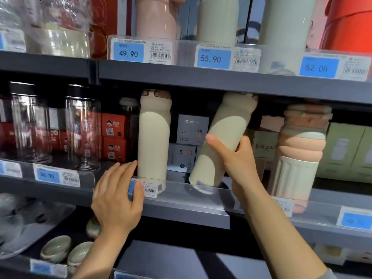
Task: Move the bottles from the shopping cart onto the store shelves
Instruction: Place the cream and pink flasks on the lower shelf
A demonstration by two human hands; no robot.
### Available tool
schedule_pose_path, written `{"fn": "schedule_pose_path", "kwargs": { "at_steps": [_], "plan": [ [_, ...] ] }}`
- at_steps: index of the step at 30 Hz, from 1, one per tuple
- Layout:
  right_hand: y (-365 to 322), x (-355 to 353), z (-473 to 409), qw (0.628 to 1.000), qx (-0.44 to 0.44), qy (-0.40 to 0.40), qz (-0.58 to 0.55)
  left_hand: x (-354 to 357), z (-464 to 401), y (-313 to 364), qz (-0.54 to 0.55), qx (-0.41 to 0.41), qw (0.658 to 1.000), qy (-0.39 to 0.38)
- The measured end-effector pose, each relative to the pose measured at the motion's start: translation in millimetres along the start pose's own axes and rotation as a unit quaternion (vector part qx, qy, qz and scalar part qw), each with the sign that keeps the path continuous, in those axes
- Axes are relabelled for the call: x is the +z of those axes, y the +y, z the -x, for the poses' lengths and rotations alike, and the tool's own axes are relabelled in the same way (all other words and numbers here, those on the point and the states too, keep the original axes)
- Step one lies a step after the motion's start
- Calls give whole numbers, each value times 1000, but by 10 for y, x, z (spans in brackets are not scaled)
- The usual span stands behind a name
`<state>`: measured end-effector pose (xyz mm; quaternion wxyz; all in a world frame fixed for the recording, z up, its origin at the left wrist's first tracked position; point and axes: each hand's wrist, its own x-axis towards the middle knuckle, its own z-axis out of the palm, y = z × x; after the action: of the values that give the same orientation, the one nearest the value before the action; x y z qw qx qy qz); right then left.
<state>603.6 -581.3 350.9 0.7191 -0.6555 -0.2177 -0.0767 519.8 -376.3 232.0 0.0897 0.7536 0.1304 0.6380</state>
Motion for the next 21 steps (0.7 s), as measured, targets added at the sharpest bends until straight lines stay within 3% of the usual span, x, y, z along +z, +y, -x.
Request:
{"fn": "schedule_pose_path", "kwargs": {
  "at_steps": [6,10,21],
  "plan": [
    [111,43,20,989,-63,-14,134,22,7,-19,-6,16,1000,22],
    [129,32,-6,980,-58,-16,191,23,23,-29,-10,16,1000,24],
    [91,64,3,967,-51,-11,249,12,32,-27,-13,10,1000,14]
  ]
}}
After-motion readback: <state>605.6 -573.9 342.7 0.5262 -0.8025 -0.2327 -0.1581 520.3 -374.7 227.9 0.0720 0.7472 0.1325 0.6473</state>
